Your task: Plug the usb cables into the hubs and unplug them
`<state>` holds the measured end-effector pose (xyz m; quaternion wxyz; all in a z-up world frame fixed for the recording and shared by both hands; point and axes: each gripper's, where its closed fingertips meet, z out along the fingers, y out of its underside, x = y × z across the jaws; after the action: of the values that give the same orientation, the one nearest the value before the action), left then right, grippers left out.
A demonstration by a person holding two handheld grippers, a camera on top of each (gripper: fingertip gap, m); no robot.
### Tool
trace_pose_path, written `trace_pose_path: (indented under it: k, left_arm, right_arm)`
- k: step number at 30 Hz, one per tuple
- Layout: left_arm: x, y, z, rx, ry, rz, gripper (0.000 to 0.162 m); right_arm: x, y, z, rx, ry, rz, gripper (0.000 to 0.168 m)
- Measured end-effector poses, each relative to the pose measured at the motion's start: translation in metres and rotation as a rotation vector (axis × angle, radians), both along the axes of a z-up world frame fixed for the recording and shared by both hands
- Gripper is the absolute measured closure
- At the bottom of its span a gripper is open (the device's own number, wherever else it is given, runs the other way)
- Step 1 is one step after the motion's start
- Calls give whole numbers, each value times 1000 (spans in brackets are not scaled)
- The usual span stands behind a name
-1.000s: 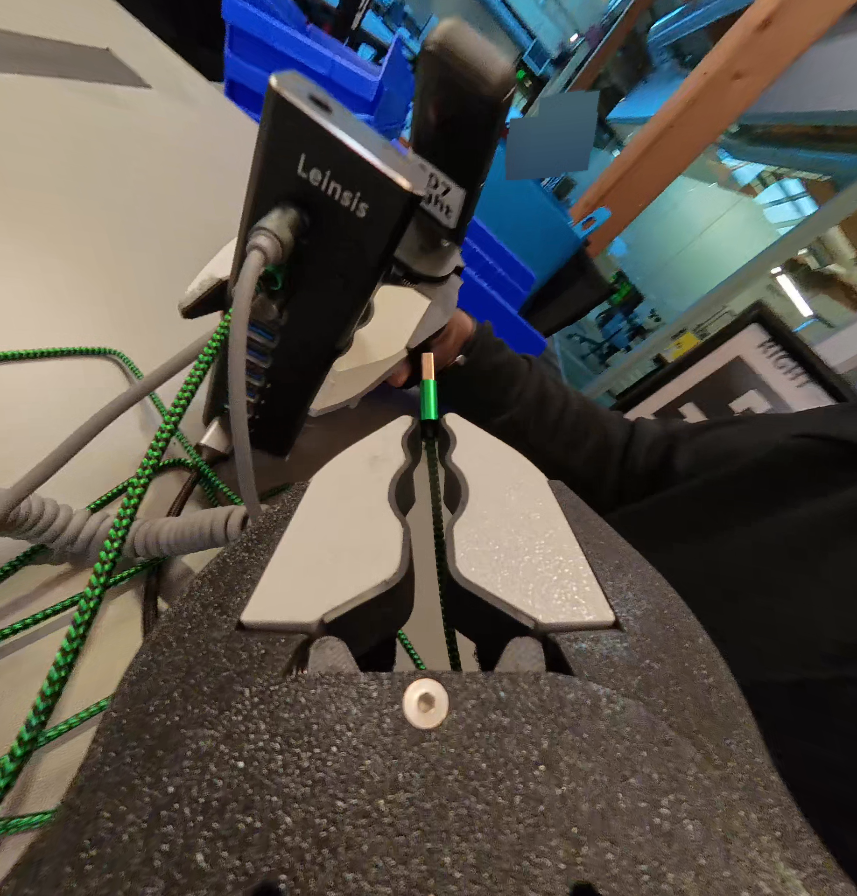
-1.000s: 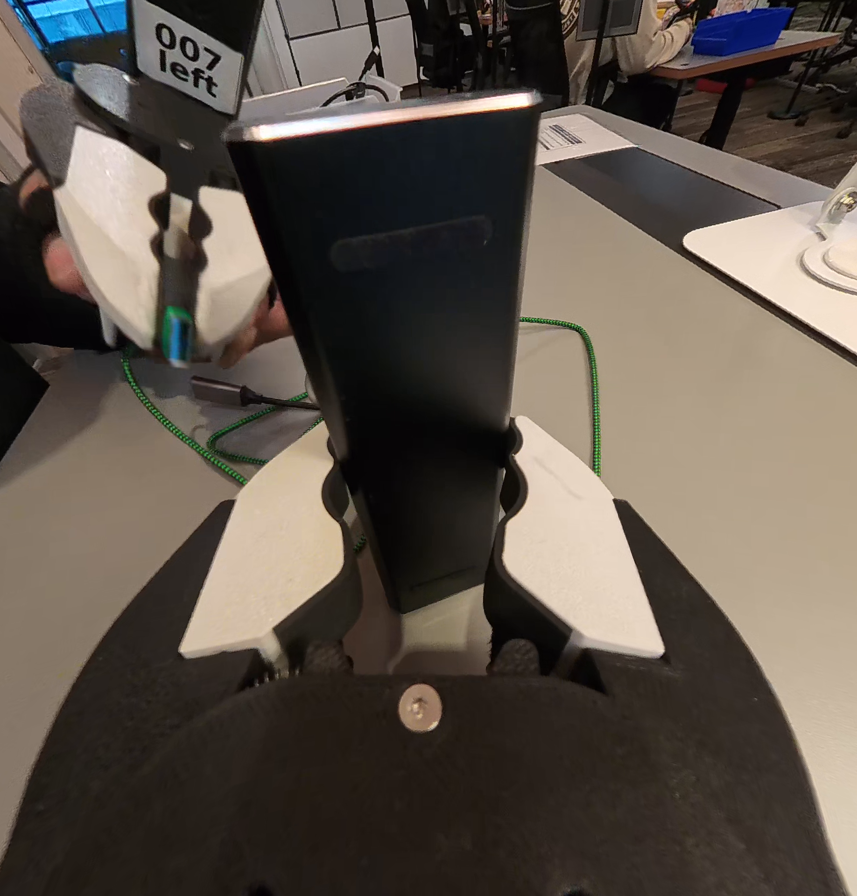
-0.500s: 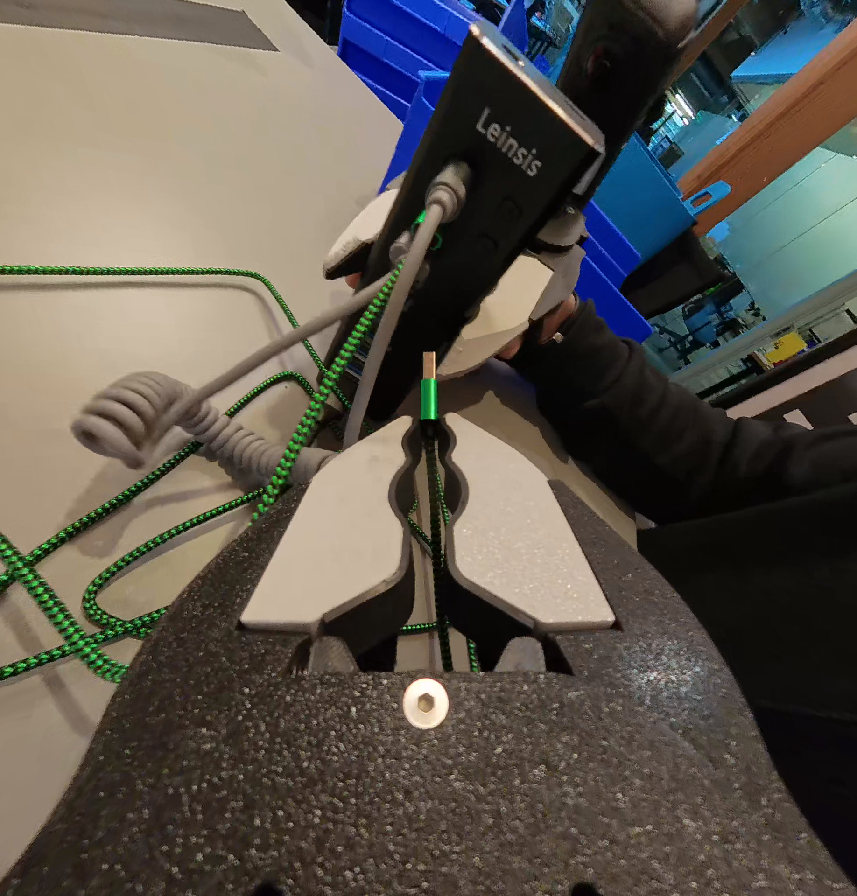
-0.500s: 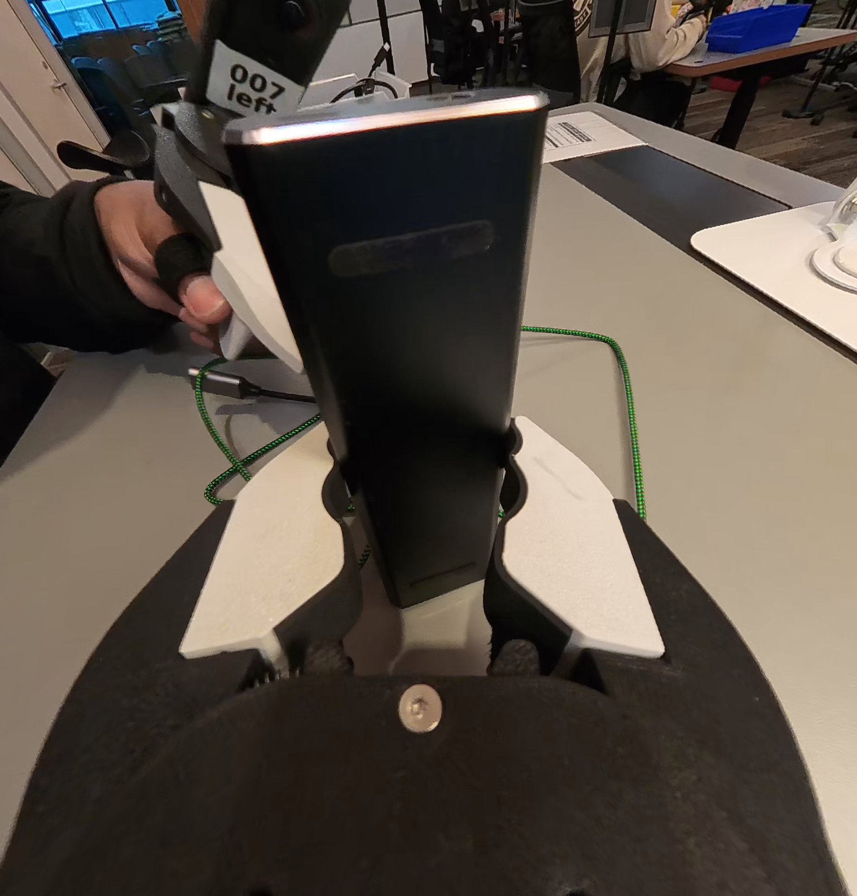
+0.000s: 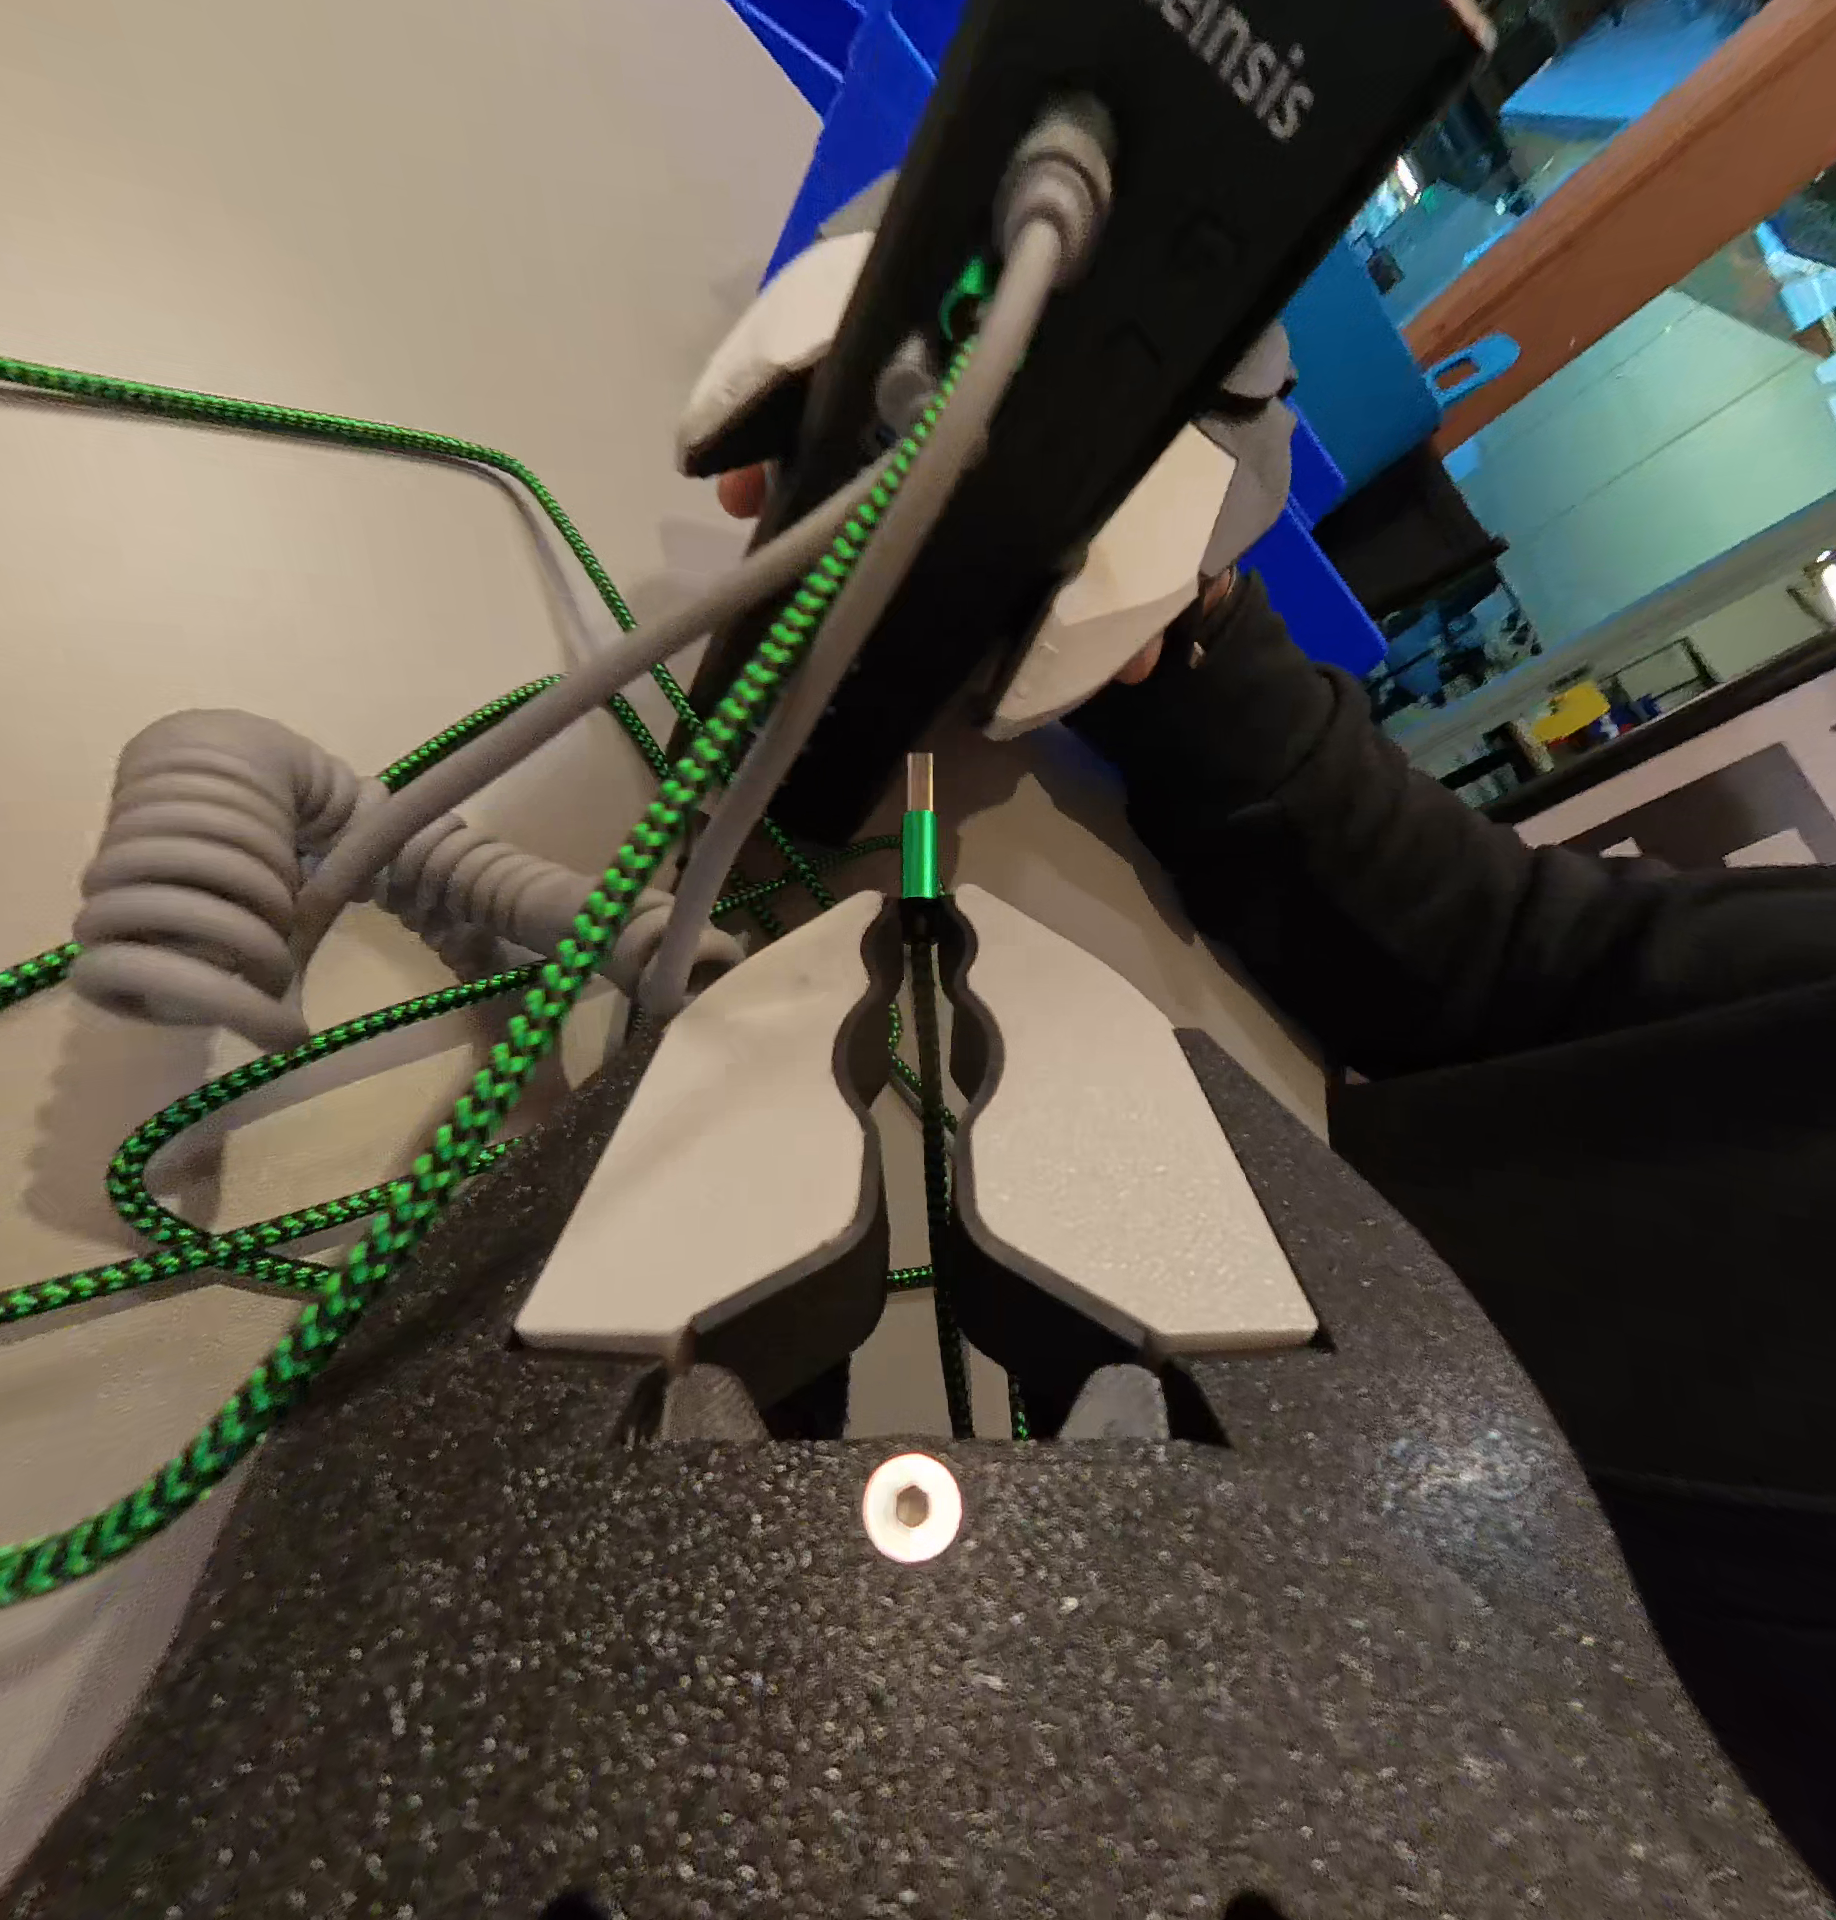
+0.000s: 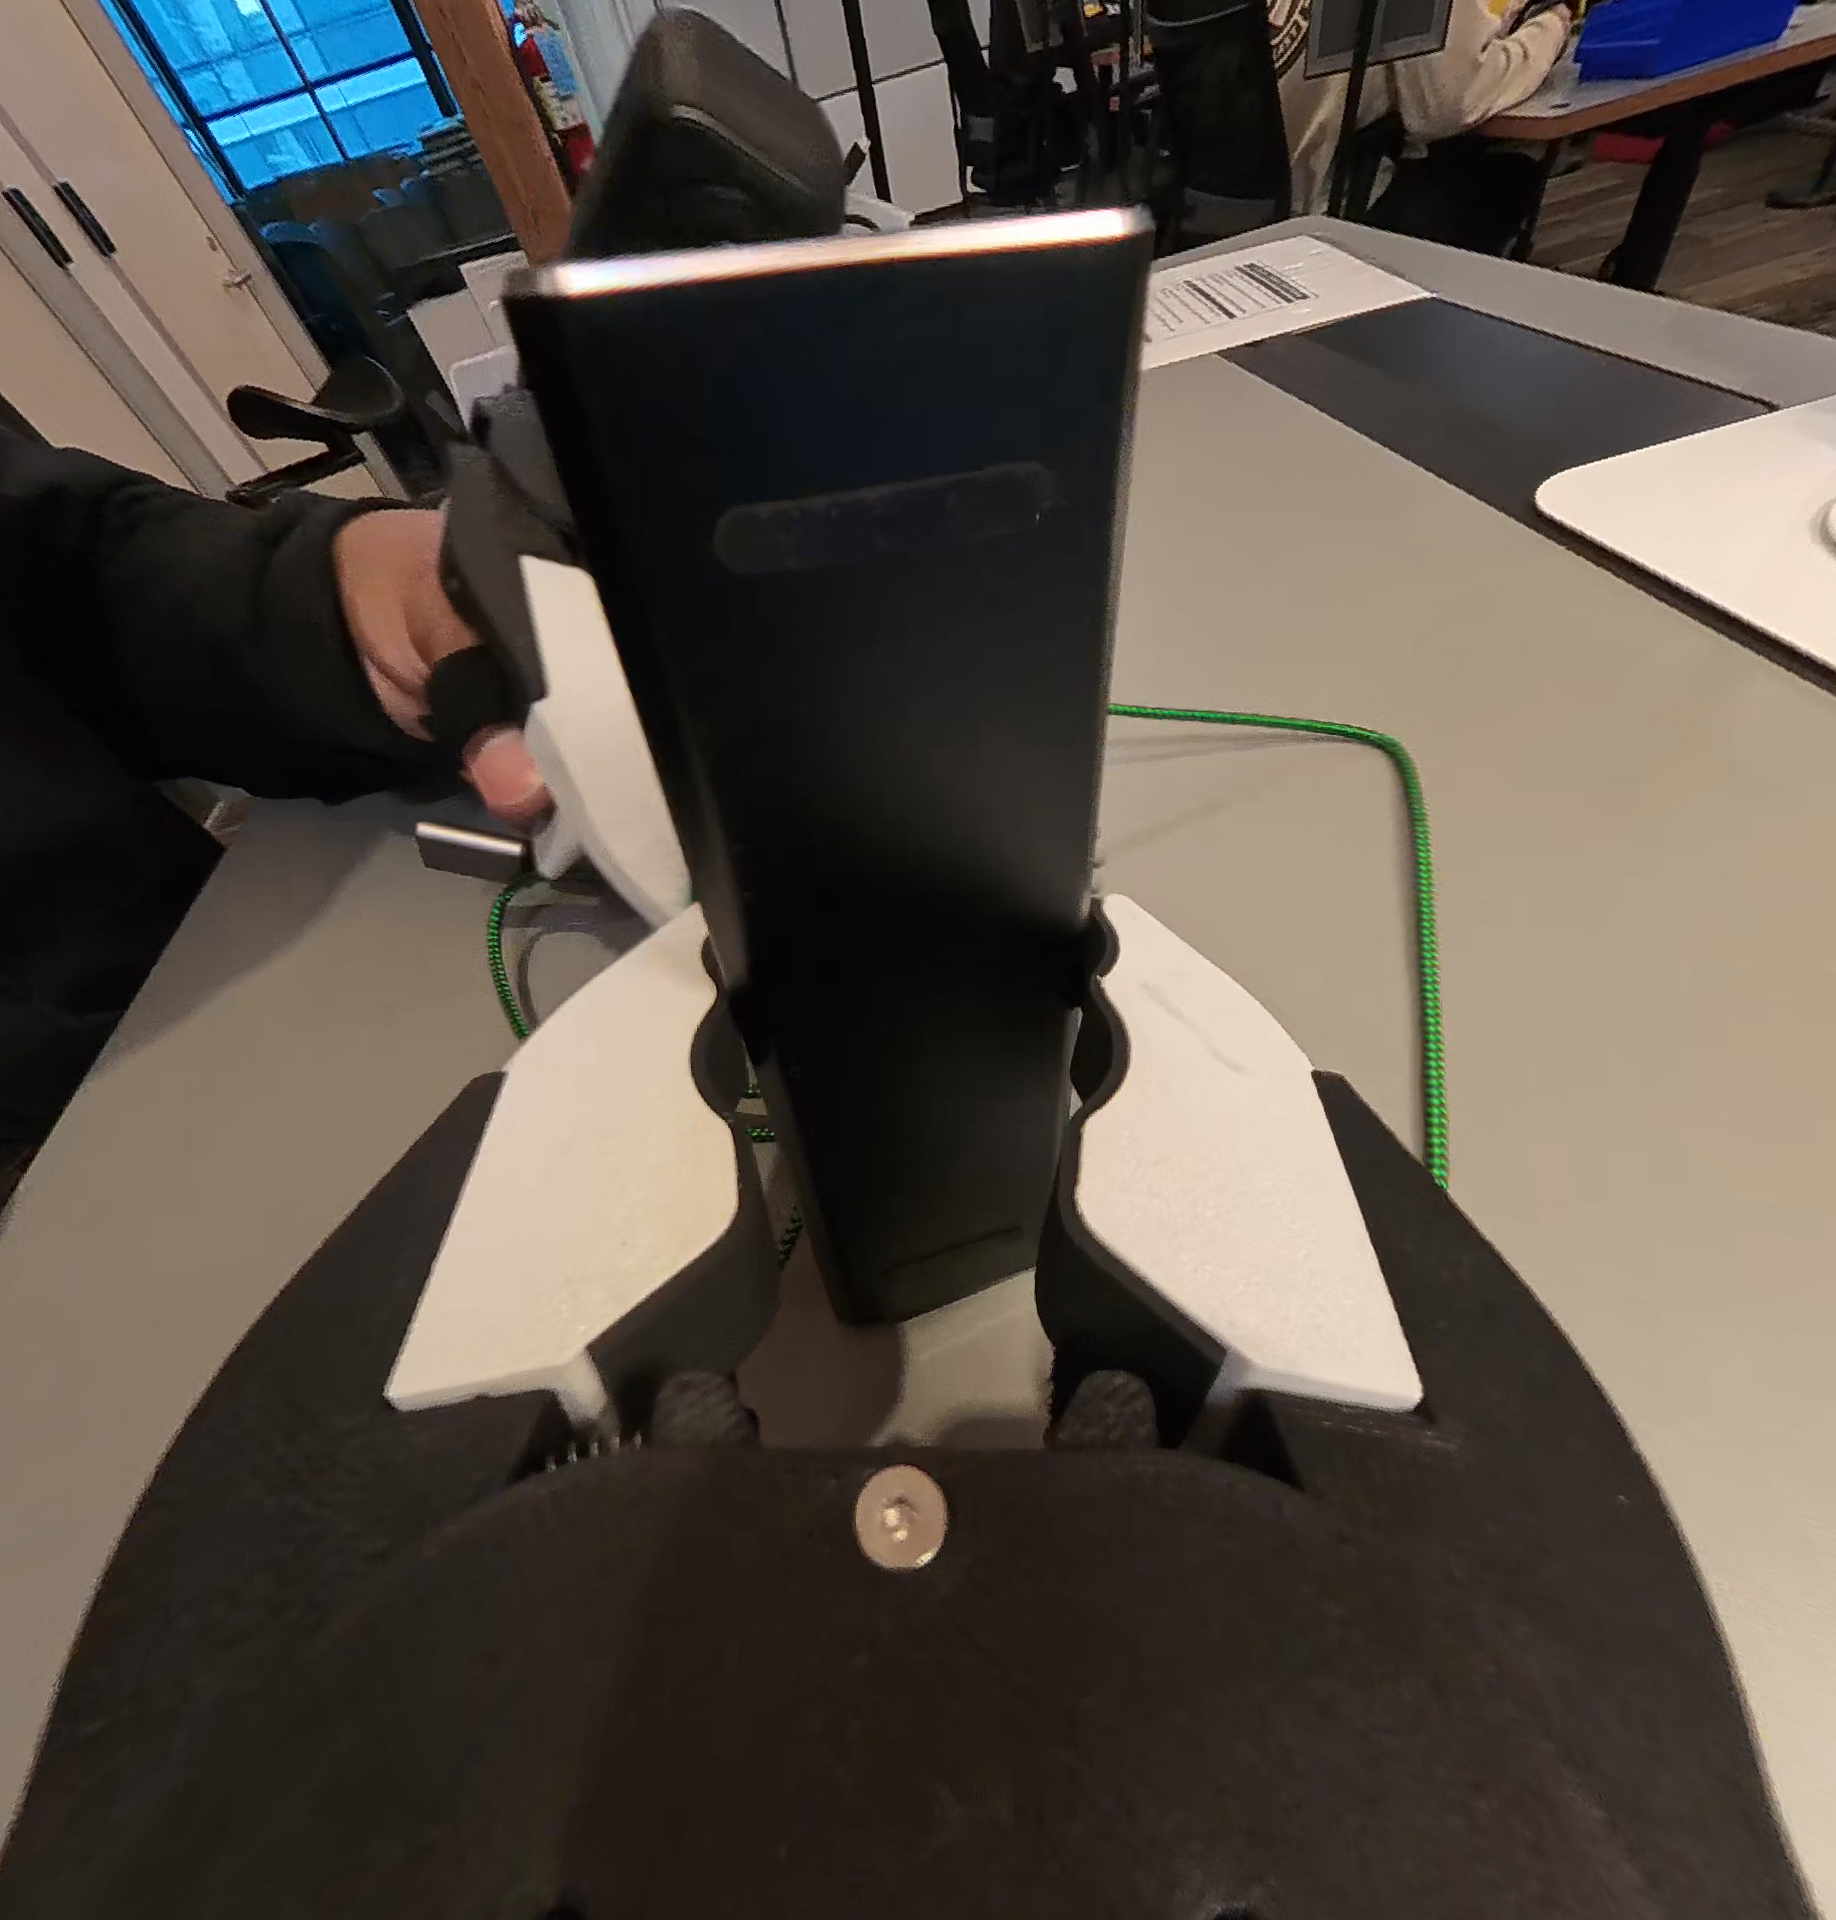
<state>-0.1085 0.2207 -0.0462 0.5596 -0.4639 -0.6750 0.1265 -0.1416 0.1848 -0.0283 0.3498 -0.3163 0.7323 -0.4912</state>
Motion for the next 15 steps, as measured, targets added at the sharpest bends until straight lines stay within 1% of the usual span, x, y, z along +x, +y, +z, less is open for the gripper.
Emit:
trace_pose_path:
  k: [1, 4, 8, 12, 15]
  left_arm:
    - [0, -3, 1, 30, 10, 7, 156]
    - [0, -7, 7, 132, 53, 21, 156]
    - [4, -8, 21, 267, 126, 12, 156]
    - [8, -9, 31, 326, 170, -2, 156]
    - [10, -5, 35, 412, 201, -13, 157]
  right_arm:
    - [1, 0, 0, 4, -6, 2, 107]
    - [5, 0, 3, 3, -31, 8, 107]
    - [14, 1, 16, -16, -135, 38, 107]
    - [22, 2, 20, -18, -166, 65, 107]
    - [25, 2, 24, -32, -188, 66, 107]
